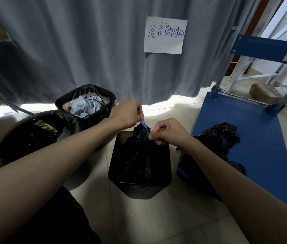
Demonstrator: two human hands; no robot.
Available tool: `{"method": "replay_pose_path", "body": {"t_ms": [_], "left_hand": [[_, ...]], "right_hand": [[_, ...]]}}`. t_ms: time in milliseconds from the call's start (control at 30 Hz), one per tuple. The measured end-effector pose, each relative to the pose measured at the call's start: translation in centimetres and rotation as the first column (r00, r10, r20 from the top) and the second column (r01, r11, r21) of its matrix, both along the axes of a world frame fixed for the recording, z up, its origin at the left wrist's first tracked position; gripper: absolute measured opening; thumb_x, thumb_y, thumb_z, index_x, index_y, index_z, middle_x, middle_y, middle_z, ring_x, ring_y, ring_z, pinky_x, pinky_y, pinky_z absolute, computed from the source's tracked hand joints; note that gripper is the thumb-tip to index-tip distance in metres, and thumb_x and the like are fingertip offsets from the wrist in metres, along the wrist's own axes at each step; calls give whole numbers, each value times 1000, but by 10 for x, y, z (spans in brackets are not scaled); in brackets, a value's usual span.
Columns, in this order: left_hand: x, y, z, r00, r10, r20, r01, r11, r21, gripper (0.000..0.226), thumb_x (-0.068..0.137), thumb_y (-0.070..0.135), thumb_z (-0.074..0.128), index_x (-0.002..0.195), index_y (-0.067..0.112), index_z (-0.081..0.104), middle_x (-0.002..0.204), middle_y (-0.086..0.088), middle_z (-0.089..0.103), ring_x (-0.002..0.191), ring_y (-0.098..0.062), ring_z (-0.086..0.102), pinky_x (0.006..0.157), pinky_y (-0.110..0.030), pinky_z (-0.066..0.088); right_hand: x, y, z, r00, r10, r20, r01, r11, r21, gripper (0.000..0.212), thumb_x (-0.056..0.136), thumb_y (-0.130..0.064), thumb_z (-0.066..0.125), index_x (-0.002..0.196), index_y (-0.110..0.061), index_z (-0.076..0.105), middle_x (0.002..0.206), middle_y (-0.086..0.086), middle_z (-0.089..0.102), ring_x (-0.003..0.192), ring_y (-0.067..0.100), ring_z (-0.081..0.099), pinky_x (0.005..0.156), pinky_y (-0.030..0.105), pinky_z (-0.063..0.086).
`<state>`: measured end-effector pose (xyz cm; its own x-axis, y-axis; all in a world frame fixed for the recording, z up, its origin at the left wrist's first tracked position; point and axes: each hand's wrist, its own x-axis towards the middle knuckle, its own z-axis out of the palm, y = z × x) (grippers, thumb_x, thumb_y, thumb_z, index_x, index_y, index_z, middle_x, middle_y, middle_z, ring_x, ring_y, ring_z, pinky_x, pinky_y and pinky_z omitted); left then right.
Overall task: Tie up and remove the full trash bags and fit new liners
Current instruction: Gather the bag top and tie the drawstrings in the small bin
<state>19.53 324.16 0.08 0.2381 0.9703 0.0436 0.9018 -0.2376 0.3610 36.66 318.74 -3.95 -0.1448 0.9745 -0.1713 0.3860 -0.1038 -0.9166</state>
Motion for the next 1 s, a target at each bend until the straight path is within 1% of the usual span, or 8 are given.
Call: {"method": "replay_pose_path", "body": {"t_ms": [200, 300, 400, 467, 533, 667, 867, 1000], "left_hand": [[5, -9, -6, 997, -19, -79, 31, 988, 151, 8, 84, 22, 63, 85, 28, 68, 93, 5, 66, 94, -23, 61, 71, -29, 38], [5, -3, 4, 993, -112, -23, 114, 984, 139, 6, 84, 25, 66, 82, 30, 68, 82, 10, 61, 85, -18, 59, 70, -31, 43], [3, -2, 9, 956, -281, 80, 270, 954, 129, 5, 83, 27, 70, 79, 29, 71, 82, 12, 58, 77, -8, 55, 76, -33, 48], [4, -5, 8, 933, -353, 75, 340, 929, 147, 5, 81, 26, 71, 77, 30, 71, 82, 13, 63, 77, -4, 56, 80, -32, 46], [4, -3, 7, 931, -364, 21, 360, 926, 117, 4, 78, 28, 72, 75, 30, 72, 79, 15, 67, 80, -4, 60, 79, -31, 45], [-5, 3, 1, 942, -336, -25, 327, 930, -169, 9, 66, 26, 80, 67, 31, 73, 83, 12, 69, 82, -6, 60, 77, -30, 50], [-3, -9, -21, 949, -312, -45, 296, 930, -216, 40, 58, 30, 89, 68, 23, 51, 75, 5, 58, 77, -16, 52, 64, -30, 42], [2, -15, -27, 952, -306, 36, 306, 927, -218, 59, 56, 40, 89, 92, 26, 44, 87, 2, 56, 83, -21, 52, 67, -34, 43]], "right_hand": [[0, 1, 2, 996, 88, 12, -87, 995, -57, 14, 79, -3, 76, 84, 7, 69, 70, 12, 67, 60, 13, 63, 59, 23, 56], [-3, -1, -5, 999, 15, 41, -12, 997, -75, 33, 77, -26, 82, 96, -9, 61, 71, 2, 63, 68, 16, 64, 61, 33, 60], [-4, -1, -9, 994, 1, 106, 6, 998, -68, 59, 72, -46, 82, 118, -25, 51, 76, -1, 59, 67, 12, 63, 53, 27, 54], [-4, 0, -12, 980, 45, 193, -34, 998, -60, 56, 78, -38, 80, 125, -22, 54, 80, 1, 56, 65, 16, 62, 51, 27, 55], [-5, 3, -17, 967, 51, 251, -36, 997, -64, 37, 84, -24, 75, 116, -12, 62, 93, 7, 59, 72, 26, 67, 52, 27, 58], [-7, 5, -20, 987, 10, 161, -4, 999, -39, 10, 86, -4, 69, 96, -5, 67, 93, 13, 60, 72, 25, 65, 59, 31, 61], [-10, 6, -21, 995, -73, 62, 75, 996, -37, 17, 77, 2, 72, 91, -6, 69, 85, 12, 62, 60, 19, 62, 61, 32, 61], [-9, 5, -17, 991, -130, -11, 129, 991, -41, 31, 72, 7, 72, 92, -10, 57, 82, 12, 61, 56, 18, 61, 54, 28, 55]]}}
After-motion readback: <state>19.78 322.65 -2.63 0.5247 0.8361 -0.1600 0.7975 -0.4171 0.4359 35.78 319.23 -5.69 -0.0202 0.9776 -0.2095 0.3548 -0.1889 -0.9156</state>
